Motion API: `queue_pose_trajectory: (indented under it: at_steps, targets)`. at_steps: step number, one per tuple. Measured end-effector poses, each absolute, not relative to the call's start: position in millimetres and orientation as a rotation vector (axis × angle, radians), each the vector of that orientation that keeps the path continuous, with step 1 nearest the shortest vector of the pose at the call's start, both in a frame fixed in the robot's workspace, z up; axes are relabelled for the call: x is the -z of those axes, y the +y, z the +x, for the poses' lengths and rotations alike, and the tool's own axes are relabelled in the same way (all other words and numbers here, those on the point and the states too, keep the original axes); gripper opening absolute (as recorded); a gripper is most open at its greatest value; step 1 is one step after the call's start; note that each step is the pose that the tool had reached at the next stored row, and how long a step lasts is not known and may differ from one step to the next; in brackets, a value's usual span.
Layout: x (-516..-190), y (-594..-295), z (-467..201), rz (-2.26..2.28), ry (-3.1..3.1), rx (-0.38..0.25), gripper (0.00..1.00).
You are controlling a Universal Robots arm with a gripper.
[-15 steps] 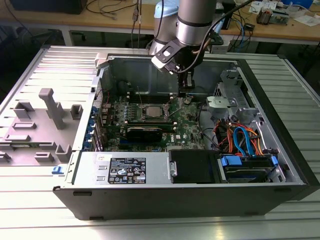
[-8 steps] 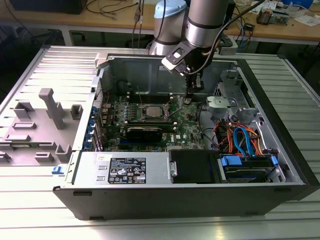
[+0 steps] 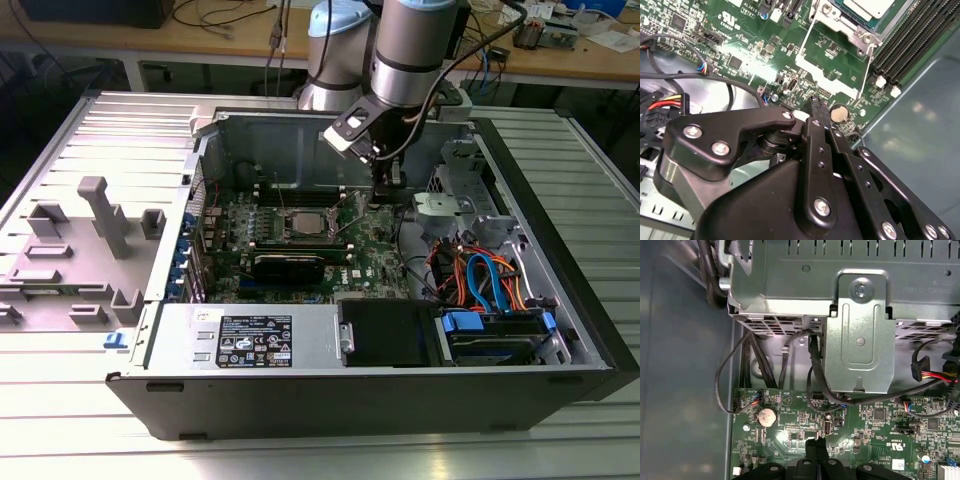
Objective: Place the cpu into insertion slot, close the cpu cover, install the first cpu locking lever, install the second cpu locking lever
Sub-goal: 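Close the cpu cover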
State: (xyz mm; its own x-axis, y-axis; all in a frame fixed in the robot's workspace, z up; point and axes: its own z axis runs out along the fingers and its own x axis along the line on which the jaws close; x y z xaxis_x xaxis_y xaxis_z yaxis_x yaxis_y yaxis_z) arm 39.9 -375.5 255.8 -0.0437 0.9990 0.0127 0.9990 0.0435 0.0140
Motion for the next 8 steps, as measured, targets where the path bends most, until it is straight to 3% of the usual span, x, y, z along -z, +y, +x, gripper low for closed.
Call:
queue_pose_trajectory:
  at_steps: [8]
  targets:
    - [-245.0,-375.5,30.9,2.16,2.284,-0.026,0.11]
